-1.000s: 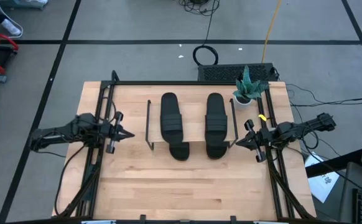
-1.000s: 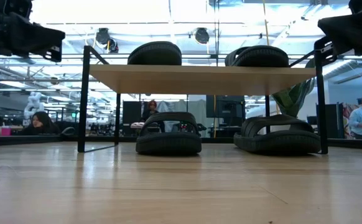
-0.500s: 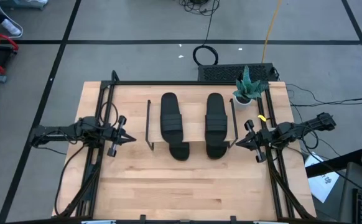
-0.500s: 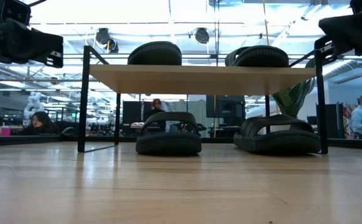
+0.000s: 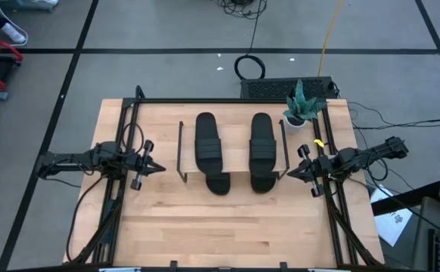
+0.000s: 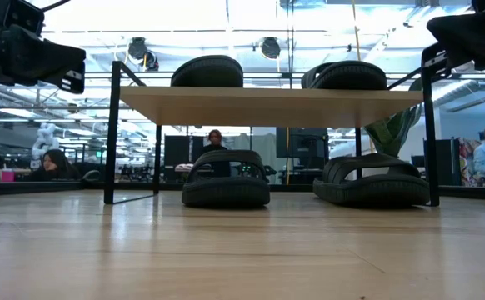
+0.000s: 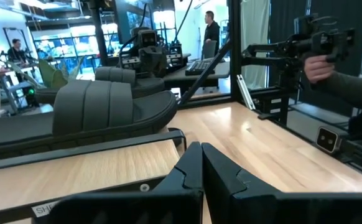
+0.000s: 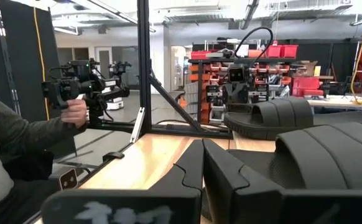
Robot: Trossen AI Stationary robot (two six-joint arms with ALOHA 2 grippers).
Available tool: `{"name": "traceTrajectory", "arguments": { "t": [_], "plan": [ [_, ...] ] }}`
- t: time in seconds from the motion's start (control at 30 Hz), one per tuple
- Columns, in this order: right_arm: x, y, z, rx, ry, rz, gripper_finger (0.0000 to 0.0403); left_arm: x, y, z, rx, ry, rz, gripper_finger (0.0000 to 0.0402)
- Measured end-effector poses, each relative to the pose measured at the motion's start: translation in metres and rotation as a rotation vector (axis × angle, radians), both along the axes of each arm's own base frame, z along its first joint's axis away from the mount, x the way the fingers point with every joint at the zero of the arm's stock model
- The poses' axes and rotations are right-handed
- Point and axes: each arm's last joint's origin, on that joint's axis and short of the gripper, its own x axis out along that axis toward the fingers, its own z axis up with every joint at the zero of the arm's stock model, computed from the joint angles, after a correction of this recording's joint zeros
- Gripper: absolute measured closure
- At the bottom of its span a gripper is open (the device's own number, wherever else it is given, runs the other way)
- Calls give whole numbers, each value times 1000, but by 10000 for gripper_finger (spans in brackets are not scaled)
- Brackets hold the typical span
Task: Pick and place slides into the shelf
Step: Return to Home Position
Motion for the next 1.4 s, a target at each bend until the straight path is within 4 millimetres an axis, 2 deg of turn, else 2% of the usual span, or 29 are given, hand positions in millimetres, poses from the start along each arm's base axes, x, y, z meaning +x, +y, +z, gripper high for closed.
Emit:
{"name": "traceTrajectory", "arguments": {
  "t": [0.47,1.4],
  "plan": [
    [0,0,-1,21,10,5,403,0,0,0,-13,3,1,383],
    [0,0,-1,20,11,5,403,0,0,0,-12,3,1,382]
  ]
}}
